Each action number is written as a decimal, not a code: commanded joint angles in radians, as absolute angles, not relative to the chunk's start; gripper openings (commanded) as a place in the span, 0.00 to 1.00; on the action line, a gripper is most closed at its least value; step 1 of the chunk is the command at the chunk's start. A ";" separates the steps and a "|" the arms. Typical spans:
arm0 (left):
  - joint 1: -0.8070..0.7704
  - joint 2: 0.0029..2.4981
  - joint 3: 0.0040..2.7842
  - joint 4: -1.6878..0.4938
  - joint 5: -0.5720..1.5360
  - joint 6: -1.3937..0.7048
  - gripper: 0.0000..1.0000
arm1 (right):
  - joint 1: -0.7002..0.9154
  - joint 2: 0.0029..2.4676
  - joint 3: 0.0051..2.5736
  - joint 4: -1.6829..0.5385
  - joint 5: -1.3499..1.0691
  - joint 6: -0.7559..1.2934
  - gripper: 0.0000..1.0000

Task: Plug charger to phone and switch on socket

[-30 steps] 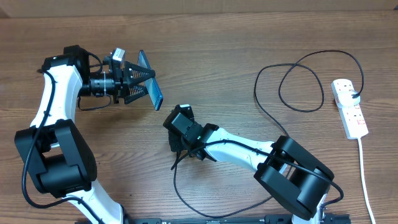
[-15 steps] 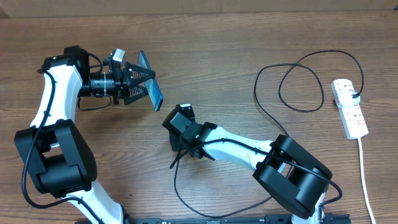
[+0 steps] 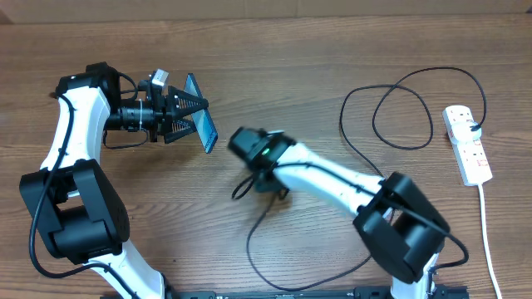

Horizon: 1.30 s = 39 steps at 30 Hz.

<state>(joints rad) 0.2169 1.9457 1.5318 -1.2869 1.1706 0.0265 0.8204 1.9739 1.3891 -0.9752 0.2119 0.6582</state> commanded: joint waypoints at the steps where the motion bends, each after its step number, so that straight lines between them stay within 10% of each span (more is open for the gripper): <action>1: 0.220 1.915 1.534 -1.290 1.194 0.046 0.04 | 0.672 1.988 1.400 -1.023 0.234 0.673 0.04; 17: 0.220 1.915 1.534 -1.283 1.168 0.049 0.04 | 0.509 1.990 1.186 -0.910 0.190 0.655 0.04; 21: 0.220 1.915 1.534 -1.283 1.167 0.049 0.04 | 0.484 1.990 1.183 -0.926 0.159 0.654 0.24; 39: 0.220 1.915 1.534 -1.285 1.167 0.050 0.04 | 0.415 1.990 1.117 -0.921 0.026 0.640 0.35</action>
